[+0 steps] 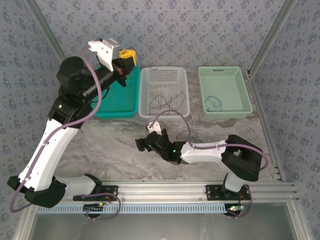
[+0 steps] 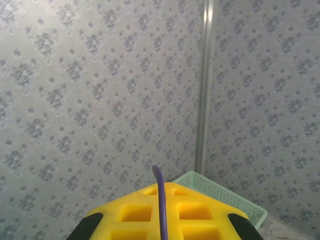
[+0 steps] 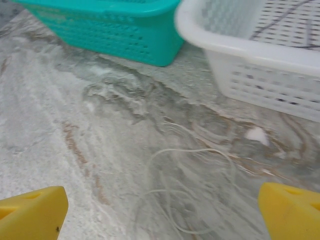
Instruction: Untangle the cables
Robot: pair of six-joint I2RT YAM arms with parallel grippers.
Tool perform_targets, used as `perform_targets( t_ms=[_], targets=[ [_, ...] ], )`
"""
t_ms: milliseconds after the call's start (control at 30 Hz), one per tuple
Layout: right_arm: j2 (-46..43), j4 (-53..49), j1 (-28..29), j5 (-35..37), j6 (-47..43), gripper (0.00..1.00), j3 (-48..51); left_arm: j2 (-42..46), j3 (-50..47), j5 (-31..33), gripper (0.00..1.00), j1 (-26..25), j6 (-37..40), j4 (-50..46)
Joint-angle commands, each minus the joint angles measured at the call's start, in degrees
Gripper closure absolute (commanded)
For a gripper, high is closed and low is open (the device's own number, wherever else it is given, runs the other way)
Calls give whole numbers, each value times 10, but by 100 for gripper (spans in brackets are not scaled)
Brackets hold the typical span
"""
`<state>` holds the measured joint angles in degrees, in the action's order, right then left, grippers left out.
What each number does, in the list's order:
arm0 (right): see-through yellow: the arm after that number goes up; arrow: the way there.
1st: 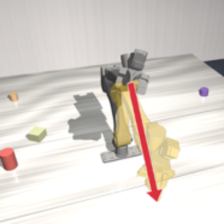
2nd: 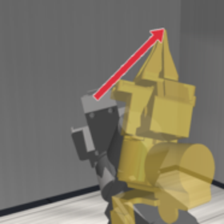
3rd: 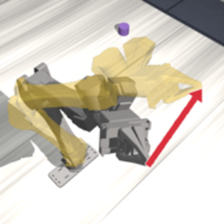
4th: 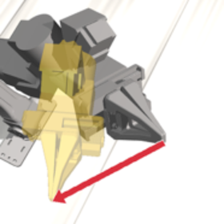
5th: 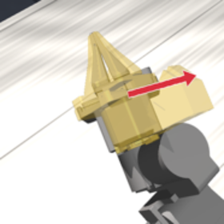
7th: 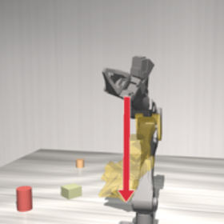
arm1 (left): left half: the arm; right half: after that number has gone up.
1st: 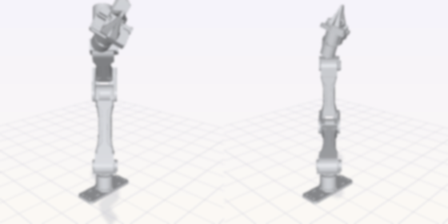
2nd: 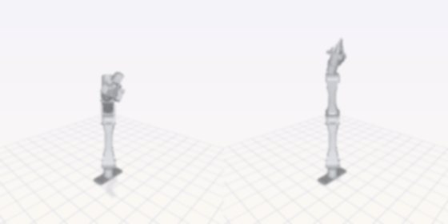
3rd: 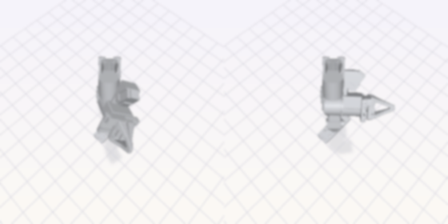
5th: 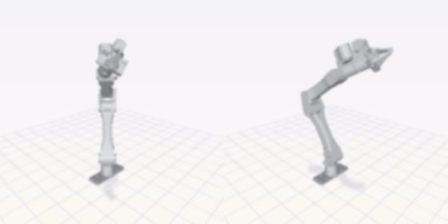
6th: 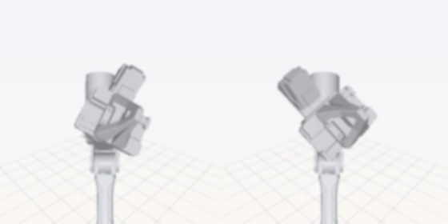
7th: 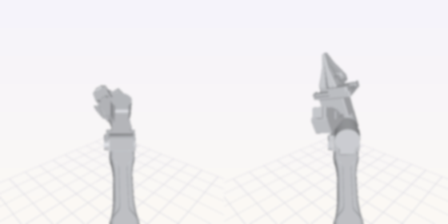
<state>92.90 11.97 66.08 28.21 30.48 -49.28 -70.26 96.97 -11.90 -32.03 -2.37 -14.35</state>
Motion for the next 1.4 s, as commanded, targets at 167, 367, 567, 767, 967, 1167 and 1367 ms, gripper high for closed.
perform_targets(
  t_ms=[167, 367, 567, 767, 967, 1167, 1367],
  targets=[
    [-90, -176, -38, 77, 20, 0, -16, 19, -29, -33, 94, 3, -12, -9],
    [-113, -190, -53, 92, -7, 0, -14, 12, -61, -23, 94, 11, -16, 28],
    [-186, -197, -75, 99, 12, 0, 40, -43, -41, -53, 94, 42, -19, 52],
    [-280, -245, -84, 121, 42, 0, 96, -122, -16, -99, 94, 78, -54, 77],
    [-367, -283, -89, 130, 70, 0, 142, -223, 19, -136, 94, 89, -73, 88],
    [-407, -307, -89, 116, 71, 0, 161, -317, 61, -163, 93, 94, -96, 76],
    [-372, -331, -85, 101, 41, 0, 133, -373, 77, -138, 90, 94, -109, 33]
  ],
)
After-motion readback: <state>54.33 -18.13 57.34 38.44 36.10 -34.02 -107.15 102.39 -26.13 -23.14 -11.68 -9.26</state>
